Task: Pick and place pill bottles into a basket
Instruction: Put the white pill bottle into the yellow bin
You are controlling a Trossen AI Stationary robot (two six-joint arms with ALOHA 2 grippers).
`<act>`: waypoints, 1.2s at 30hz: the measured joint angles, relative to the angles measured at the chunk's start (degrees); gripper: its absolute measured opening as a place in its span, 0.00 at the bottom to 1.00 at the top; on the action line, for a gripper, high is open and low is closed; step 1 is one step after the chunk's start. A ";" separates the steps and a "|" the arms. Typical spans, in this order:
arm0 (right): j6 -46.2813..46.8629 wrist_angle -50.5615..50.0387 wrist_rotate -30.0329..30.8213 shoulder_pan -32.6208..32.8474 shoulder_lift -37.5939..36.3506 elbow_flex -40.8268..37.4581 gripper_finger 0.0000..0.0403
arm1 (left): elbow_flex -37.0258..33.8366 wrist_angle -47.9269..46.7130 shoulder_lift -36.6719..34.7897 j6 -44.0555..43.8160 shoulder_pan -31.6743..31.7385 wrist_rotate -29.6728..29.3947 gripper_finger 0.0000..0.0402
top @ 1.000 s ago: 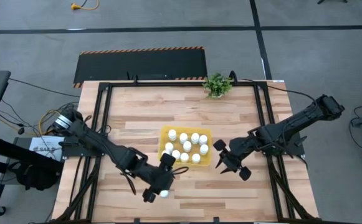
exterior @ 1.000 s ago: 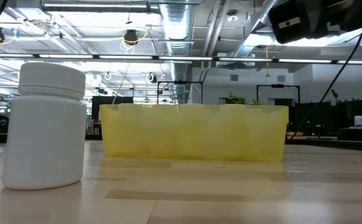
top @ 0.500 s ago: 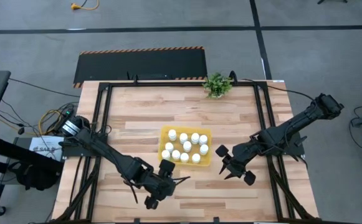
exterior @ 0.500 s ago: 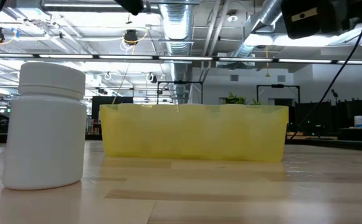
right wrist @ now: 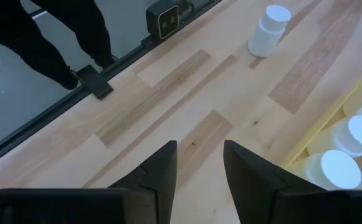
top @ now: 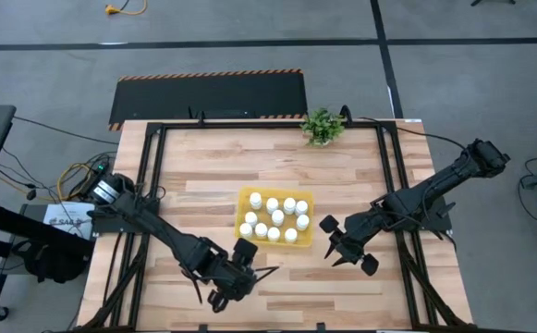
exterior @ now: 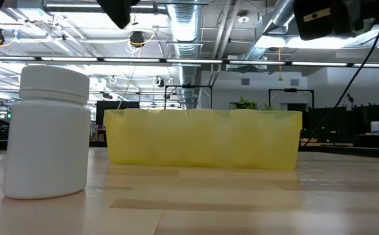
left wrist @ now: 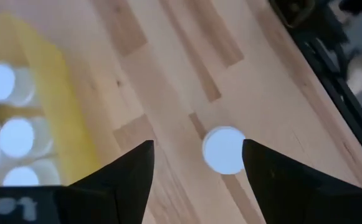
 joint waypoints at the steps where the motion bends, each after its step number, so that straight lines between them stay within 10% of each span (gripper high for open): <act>1: 0.02 0.04 0.00 0.00 0.00 0.02 0.31 | 0.00 0.10 0.00 1.82 -0.18 0.02 0.58; 36: 2.95 -0.50 -0.22 0.46 0.00 0.01 0.31 | -0.22 -0.17 4.86 4.13 -1.50 2.08 0.58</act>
